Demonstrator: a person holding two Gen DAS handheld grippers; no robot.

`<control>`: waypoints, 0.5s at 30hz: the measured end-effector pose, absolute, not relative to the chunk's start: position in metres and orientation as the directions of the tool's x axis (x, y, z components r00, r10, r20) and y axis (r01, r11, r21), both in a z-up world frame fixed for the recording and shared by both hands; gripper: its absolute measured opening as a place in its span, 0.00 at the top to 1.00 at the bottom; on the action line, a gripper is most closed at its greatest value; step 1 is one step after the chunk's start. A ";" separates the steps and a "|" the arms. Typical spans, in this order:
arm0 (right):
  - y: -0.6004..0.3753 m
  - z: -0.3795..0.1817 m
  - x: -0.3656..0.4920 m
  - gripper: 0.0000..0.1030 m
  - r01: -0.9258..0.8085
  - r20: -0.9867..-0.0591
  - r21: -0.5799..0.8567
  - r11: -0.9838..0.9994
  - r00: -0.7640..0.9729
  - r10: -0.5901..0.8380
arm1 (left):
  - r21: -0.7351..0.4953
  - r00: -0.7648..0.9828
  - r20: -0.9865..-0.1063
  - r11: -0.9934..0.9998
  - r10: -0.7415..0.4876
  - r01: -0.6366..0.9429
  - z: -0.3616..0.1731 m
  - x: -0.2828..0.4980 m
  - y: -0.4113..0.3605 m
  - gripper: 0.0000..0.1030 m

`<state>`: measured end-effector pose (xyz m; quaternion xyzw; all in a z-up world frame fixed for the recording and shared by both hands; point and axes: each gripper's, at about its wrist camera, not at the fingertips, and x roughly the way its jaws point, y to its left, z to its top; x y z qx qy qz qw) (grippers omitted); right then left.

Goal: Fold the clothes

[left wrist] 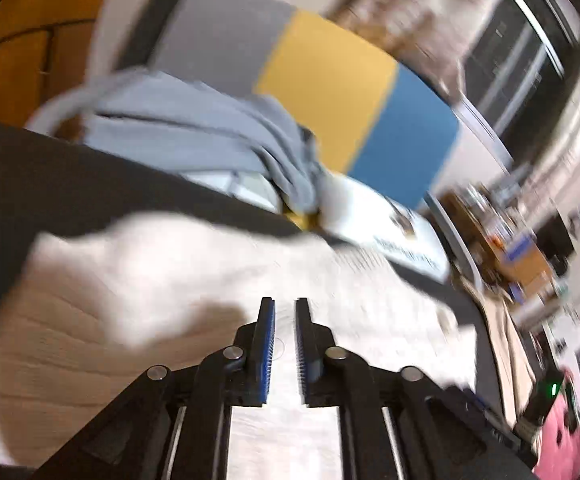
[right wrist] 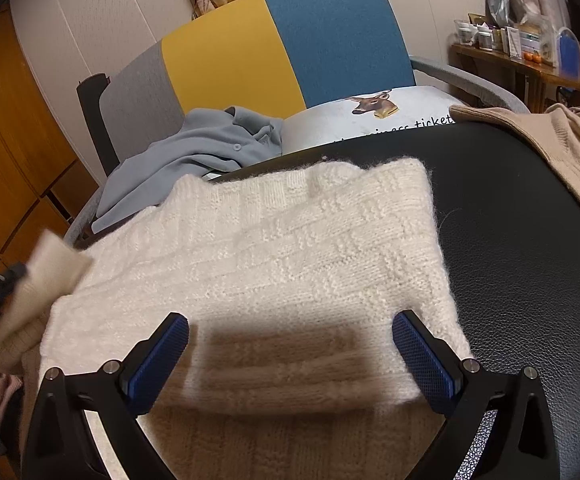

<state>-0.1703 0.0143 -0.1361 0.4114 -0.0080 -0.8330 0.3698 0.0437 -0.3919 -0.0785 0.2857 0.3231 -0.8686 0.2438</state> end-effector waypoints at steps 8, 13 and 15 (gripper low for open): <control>0.016 -0.137 -0.171 0.00 0.606 -0.670 0.339 -0.720 -0.381 -0.637 | -0.345 -0.687 -0.652 -0.682 -0.321 0.645 -0.097 0.097 -0.353 0.74; 0.015 -0.136 -0.171 0.00 0.604 -0.673 0.339 -0.721 -0.380 -0.634 | -0.349 -0.618 -0.701 -0.585 -0.355 0.732 -0.130 0.148 -0.363 0.74; 0.012 -0.134 -0.170 0.00 0.603 -0.685 0.328 -0.727 -0.379 -0.622 | -0.511 -0.699 -0.645 -0.505 -0.309 0.695 -0.143 0.172 -0.377 0.75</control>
